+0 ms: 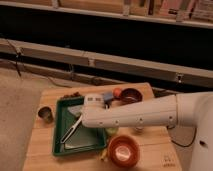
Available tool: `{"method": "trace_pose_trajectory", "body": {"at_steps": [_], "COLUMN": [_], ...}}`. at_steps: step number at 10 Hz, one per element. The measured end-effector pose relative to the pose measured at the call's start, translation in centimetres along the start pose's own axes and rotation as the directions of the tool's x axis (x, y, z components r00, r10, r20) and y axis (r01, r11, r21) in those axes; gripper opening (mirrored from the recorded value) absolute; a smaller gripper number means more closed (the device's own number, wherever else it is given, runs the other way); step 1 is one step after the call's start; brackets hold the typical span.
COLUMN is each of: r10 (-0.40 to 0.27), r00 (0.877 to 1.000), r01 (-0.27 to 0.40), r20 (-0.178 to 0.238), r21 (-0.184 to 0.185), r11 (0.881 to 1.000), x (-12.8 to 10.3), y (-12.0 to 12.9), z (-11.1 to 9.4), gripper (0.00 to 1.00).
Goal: Place brush in paper cup
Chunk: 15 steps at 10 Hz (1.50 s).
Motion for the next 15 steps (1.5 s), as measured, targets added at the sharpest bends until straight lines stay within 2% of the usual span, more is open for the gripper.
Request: {"method": "trace_pose_trajectory", "body": {"at_steps": [3,9,13,15], "r10": [-0.064,-0.146,-0.179,-0.173], "r00": [0.997,0.983,0.972,0.969], "r01": [0.063,0.138,0.166,0.156], "r20": [0.038,0.114,0.153,0.175], "r21": [0.029,0.077,0.094,0.105], "r11": [0.998,0.987,0.982,0.982], "x": [1.5,1.9,2.0,1.6], "y": [-2.0,-5.4,-6.9,-7.1], "z": [1.3,4.5,6.2,7.2], "gripper": [0.80,0.80,0.80,0.80]}}
